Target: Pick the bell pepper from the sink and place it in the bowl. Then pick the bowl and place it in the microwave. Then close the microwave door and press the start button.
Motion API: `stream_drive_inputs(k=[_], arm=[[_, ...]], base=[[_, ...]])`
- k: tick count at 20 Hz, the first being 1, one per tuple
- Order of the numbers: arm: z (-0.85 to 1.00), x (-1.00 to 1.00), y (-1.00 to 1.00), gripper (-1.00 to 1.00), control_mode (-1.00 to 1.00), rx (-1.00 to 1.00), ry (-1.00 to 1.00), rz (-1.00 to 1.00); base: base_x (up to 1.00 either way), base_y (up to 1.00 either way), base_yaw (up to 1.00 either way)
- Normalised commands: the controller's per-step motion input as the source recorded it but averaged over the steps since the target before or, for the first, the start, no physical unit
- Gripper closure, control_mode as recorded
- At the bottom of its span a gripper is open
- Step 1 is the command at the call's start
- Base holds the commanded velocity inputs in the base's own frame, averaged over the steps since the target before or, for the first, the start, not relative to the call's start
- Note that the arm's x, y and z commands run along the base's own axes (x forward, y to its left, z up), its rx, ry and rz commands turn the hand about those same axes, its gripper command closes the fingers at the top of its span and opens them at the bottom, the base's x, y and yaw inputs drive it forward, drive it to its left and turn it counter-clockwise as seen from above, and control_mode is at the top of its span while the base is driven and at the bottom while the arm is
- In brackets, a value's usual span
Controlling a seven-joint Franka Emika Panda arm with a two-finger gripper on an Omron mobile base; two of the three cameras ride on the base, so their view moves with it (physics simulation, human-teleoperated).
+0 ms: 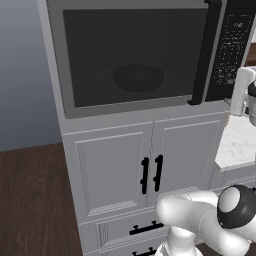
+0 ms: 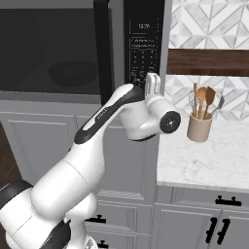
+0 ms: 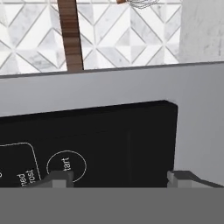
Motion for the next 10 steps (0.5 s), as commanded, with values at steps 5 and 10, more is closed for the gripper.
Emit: stream_drive_inputs(k=[5,10], arm=[[-0.28,0.33,0.00,-1.00,-1.00,0.00,0.00,0.02],[-0.25,-0.46,0.31,-1.00,-1.00,0.00,-0.10,0.03]], base=[[0.00,0.00,0.00],[0.00,0.00,0.00]])
